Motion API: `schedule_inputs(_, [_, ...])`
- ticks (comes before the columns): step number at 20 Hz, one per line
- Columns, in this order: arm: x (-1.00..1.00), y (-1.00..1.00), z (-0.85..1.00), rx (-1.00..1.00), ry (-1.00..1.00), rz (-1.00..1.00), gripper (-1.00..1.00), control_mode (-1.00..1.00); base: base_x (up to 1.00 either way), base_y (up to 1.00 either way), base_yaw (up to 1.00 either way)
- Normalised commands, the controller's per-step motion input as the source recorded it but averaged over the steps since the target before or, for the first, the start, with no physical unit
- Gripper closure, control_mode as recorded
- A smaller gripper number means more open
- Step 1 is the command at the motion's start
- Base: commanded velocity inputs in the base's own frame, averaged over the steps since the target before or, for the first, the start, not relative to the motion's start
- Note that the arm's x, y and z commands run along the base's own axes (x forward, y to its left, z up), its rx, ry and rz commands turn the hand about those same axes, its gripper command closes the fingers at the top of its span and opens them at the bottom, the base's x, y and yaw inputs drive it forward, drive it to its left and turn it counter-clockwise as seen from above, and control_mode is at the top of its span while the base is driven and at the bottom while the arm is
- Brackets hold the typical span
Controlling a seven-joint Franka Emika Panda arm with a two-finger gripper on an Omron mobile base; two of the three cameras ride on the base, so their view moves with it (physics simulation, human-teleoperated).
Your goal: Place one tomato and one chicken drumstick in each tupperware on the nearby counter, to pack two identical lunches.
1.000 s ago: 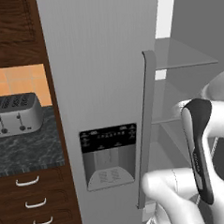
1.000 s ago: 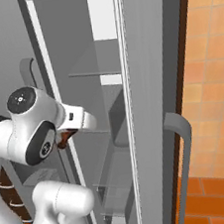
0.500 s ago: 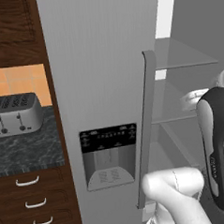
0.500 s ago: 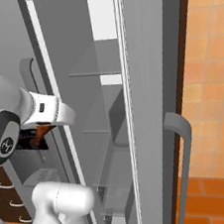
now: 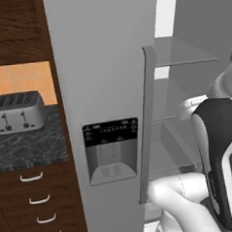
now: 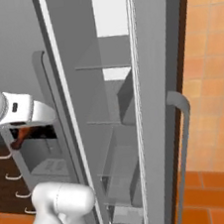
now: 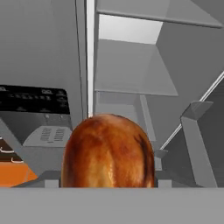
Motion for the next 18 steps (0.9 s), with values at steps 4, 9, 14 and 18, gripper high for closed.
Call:
schedule_inputs(4, [0.0, 0.0, 0.0, 0.0, 0.0, 0.0, 1.0, 1.0, 0.0, 0.82, 0.11])
schedule_inputs(9, [0.0, 0.0, 0.0, 0.0, 0.0, 0.0, 1.0, 1.0, 0.0, 1.0, 0.13])
schedule_inputs(14, [0.0, 0.0, 0.0, 0.0, 0.0, 0.0, 1.0, 1.0, 0.14, 1.0, 0.1])
schedule_inputs(18, [0.0, 0.0, 0.0, 0.0, 0.0, 0.0, 1.0, 1.0, 0.02, 1.0, 0.05])
